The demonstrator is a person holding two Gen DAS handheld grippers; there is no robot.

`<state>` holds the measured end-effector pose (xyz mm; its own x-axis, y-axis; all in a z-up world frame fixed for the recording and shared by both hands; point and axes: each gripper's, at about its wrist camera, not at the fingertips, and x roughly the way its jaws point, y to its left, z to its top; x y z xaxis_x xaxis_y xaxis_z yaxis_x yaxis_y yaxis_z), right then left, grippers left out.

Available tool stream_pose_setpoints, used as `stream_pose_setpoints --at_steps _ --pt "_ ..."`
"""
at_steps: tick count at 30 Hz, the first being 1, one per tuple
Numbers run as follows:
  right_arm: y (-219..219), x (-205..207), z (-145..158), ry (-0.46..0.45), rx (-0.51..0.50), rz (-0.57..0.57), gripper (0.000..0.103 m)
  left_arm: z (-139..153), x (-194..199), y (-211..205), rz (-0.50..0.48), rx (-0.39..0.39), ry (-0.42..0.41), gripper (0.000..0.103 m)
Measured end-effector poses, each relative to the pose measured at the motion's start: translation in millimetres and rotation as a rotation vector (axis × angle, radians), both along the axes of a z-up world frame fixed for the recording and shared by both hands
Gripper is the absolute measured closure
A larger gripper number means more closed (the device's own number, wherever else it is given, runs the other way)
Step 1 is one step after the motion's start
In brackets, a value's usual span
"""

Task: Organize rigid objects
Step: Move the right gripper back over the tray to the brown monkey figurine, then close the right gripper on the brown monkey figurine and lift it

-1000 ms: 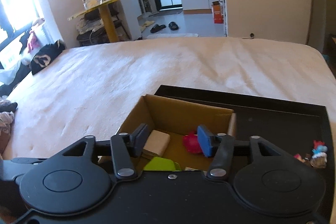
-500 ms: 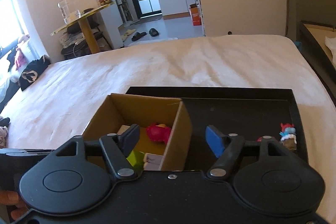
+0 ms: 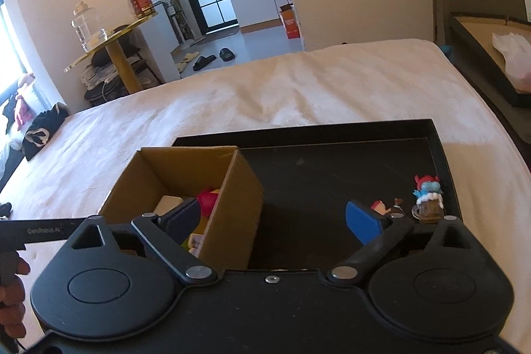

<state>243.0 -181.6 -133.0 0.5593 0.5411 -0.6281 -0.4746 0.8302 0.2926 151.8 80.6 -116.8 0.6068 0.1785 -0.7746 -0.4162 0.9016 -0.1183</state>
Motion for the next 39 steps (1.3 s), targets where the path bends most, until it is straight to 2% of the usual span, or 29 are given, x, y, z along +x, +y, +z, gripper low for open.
stream_pose_setpoints --at_steps 3,10,21,30,39 --pt "-8 2 -5 0.013 0.006 -0.005 0.007 0 4 -1 0.002 -0.011 0.014 0.062" --pt "-28 9 -16 0.037 0.017 -0.028 0.005 0 12 -11 0.020 0.028 0.033 0.037" --pt "-49 25 -40 0.061 0.035 -0.065 0.007 -5 23 -24 0.020 0.066 0.073 0.030" --pt "-52 50 -65 0.099 0.002 -0.130 0.034 -15 31 -25 0.047 0.088 0.102 0.026" --pt "-40 66 -81 0.111 -0.046 -0.152 0.035 -16 34 -26 0.061 0.103 0.114 0.026"
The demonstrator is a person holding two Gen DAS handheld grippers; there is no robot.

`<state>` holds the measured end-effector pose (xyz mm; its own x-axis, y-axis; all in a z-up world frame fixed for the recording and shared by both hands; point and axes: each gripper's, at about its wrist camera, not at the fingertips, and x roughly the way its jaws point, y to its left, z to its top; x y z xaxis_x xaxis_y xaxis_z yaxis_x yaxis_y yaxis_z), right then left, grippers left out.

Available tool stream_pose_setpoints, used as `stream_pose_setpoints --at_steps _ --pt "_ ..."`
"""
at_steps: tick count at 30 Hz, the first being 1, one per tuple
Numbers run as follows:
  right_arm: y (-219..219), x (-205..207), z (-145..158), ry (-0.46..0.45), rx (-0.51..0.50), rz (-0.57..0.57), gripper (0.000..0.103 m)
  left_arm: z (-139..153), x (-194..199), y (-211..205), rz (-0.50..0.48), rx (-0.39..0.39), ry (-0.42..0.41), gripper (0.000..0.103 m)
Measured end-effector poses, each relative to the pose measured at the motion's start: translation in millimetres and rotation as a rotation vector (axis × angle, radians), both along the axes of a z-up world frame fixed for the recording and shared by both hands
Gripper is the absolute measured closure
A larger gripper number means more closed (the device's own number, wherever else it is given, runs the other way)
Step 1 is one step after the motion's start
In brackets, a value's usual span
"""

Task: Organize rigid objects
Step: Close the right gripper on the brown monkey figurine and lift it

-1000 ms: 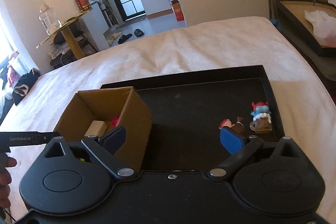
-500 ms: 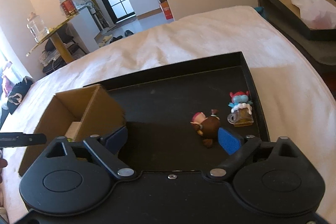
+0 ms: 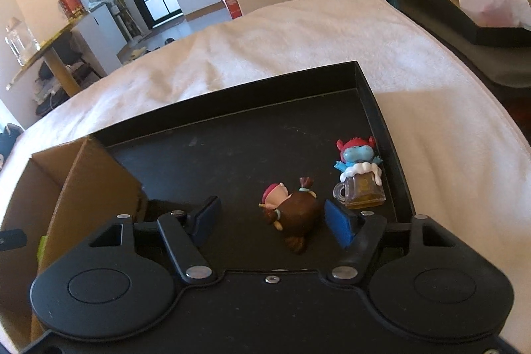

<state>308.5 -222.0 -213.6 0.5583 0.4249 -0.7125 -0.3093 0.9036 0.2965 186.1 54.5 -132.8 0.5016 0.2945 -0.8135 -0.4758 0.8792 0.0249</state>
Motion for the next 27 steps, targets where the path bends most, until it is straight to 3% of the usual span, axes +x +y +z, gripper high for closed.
stream_pose_setpoints --at_steps 4,15,27 --pt "4 7 -4 0.004 -0.036 -0.001 0.060 -1 -1 -1 0.000 -0.004 0.008 0.026" --pt "0 -6 8 0.022 -0.002 0.025 0.061 1 -7 5 0.011 -0.009 -0.003 0.026" --pt "4 -26 52 -0.035 0.052 0.039 0.061 0 -17 5 0.000 -0.037 -0.019 0.026"
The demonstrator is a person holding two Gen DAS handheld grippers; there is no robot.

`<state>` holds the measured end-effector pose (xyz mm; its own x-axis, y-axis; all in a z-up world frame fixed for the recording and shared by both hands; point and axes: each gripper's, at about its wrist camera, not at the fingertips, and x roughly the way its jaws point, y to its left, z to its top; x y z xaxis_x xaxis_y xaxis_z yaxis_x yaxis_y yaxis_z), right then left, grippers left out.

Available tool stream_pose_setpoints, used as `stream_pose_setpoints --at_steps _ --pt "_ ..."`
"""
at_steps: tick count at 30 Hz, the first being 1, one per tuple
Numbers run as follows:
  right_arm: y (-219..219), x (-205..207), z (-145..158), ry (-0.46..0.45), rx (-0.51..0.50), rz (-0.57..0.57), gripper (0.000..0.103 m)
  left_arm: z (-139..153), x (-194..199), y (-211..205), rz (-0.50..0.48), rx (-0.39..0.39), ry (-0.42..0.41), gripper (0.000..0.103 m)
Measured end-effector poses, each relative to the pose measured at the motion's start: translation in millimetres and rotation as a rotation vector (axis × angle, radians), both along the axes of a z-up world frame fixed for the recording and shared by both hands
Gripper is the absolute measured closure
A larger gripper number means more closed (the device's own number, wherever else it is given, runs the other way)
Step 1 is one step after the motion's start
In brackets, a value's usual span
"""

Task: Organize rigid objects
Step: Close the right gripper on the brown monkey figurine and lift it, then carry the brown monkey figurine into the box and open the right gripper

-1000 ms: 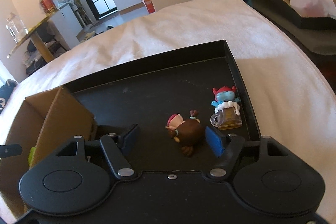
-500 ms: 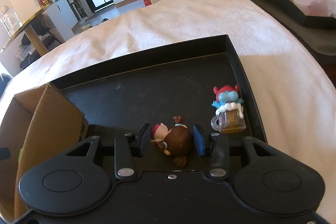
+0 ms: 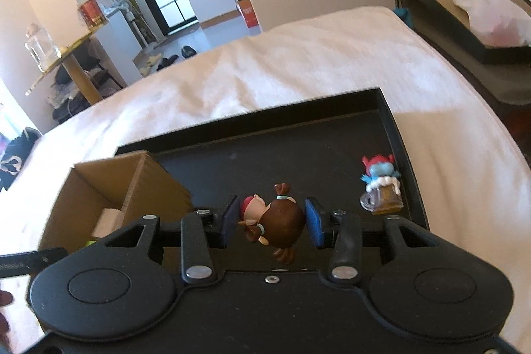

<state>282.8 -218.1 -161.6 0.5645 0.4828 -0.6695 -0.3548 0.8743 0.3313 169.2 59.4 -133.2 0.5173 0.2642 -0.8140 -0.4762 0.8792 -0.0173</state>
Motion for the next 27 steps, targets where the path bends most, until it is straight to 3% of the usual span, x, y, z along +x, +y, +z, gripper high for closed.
stream_pose_setpoints --at_steps 27 --pt "67 -31 57 -0.075 0.041 0.115 0.061 -4 -15 3 -0.019 -0.076 -0.051 0.032"
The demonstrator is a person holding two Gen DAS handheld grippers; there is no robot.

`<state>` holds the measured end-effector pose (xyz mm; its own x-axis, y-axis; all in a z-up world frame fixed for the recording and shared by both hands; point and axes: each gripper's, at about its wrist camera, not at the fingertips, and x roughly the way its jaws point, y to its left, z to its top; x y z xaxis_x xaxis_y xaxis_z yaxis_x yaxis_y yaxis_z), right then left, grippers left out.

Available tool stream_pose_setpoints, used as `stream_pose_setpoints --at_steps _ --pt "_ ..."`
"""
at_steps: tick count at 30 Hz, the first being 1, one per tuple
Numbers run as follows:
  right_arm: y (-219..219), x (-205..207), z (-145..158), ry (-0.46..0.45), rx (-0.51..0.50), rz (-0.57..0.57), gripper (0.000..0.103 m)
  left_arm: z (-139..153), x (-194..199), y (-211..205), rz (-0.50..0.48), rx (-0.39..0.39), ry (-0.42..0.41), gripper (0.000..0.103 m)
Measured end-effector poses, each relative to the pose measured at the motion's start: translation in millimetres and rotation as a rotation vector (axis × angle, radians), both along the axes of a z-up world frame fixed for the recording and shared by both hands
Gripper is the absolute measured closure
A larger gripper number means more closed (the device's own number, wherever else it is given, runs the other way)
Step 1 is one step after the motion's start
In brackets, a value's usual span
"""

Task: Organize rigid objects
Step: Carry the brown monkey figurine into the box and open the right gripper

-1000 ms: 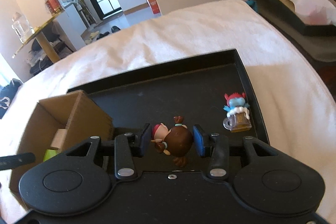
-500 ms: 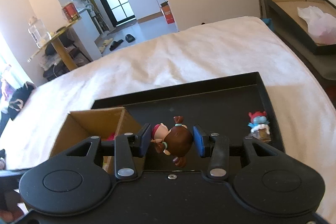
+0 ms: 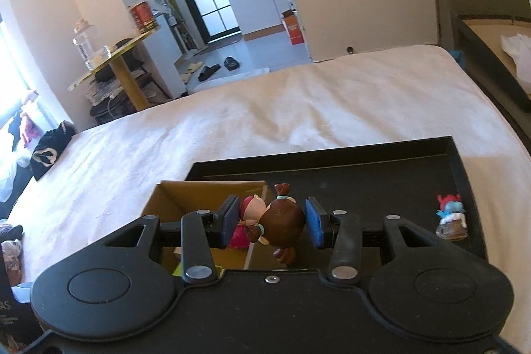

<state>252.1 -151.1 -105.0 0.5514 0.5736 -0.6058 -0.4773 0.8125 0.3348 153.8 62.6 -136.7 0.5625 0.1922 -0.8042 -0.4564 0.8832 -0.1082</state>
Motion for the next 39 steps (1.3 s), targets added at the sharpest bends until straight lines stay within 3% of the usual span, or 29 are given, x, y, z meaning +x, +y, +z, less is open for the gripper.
stream_pose_setpoints --at_steps 3,6,9,13,17,29,39 --pt "8 -5 1 0.001 -0.001 0.011 0.061 -1 -2 1 0.003 -0.005 -0.001 0.033" --pt "14 -9 0 0.003 -0.002 0.021 0.061 -3 -4 2 0.002 -0.013 0.001 0.042" --pt "22 -13 -1 0.003 -0.007 0.035 0.061 -6 -6 2 -0.002 -0.029 0.000 0.052" --pt "30 -17 -4 0.003 -0.020 0.049 0.061 -10 -6 1 -0.010 -0.021 0.004 0.073" --pt "37 -19 -7 0.005 -0.028 0.058 0.061 -12 -9 5 -0.001 -0.017 -0.003 0.081" --pt "66 -24 -16 0.012 -0.063 0.113 0.061 -13 -12 12 0.008 -0.042 -0.021 0.089" --pt "74 -20 -19 -0.007 -0.104 0.117 0.061 -13 -13 15 0.008 -0.059 -0.028 0.089"
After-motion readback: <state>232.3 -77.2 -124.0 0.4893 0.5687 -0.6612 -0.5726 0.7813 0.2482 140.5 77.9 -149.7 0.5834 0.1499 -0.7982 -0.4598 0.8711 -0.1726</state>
